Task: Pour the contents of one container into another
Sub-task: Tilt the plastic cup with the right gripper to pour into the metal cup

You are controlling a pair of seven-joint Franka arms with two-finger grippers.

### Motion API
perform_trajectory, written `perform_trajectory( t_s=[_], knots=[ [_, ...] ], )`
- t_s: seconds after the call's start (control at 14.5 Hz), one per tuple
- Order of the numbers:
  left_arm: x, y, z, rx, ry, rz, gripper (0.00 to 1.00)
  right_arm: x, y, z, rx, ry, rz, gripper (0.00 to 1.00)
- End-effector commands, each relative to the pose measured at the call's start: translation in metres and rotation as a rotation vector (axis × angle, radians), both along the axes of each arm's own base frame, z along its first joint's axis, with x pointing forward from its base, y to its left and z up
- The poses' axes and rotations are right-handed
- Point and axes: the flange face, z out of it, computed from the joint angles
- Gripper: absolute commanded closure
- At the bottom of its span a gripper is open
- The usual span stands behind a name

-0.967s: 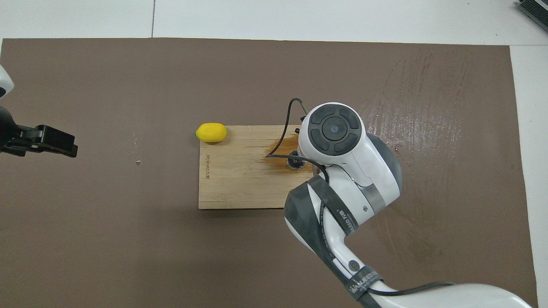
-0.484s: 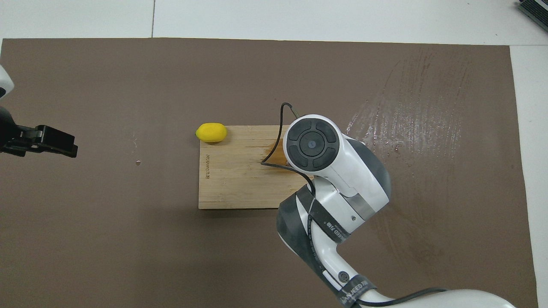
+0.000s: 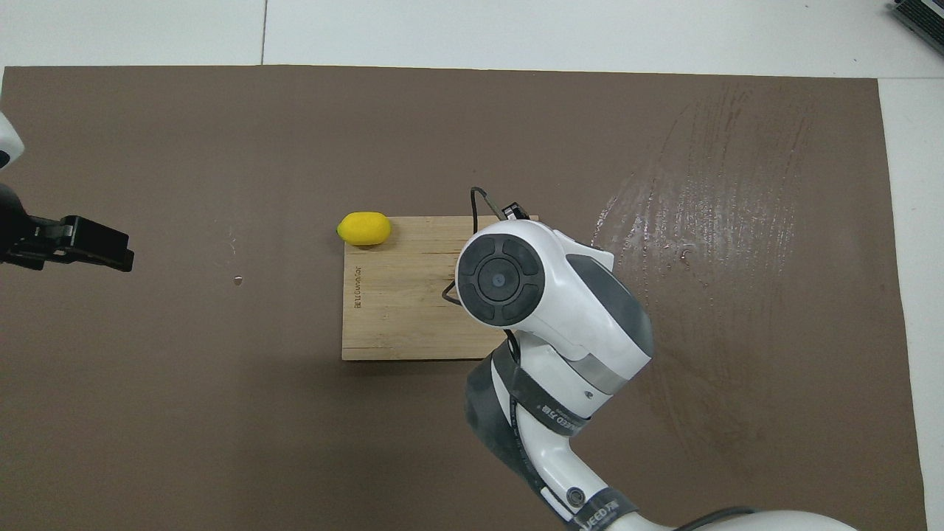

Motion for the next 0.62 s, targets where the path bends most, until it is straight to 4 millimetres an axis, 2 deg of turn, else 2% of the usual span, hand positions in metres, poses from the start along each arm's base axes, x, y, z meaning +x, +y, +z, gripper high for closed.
perform_trajectory(
  t_s=[0.0,0.07,0.41,0.55],
  knots=[
    [-0.009,0.002,0.002,0.016,0.005,-0.001,0.0,-0.015,-0.001,0.004,-0.058,-0.036,0.015,1.0],
    [-0.009,0.002,0.002,0.016,0.005,-0.001,0.0,-0.019,0.005,0.004,-0.06,-0.039,0.027,1.0],
    [-0.009,0.002,0.002,0.016,0.005,-0.001,0.0,-0.026,0.004,0.004,-0.112,-0.066,0.063,1.0],
    [-0.009,0.002,0.002,0.016,0.005,-0.001,0.0,-0.029,0.01,0.006,-0.128,-0.082,0.088,1.0]
  ],
)
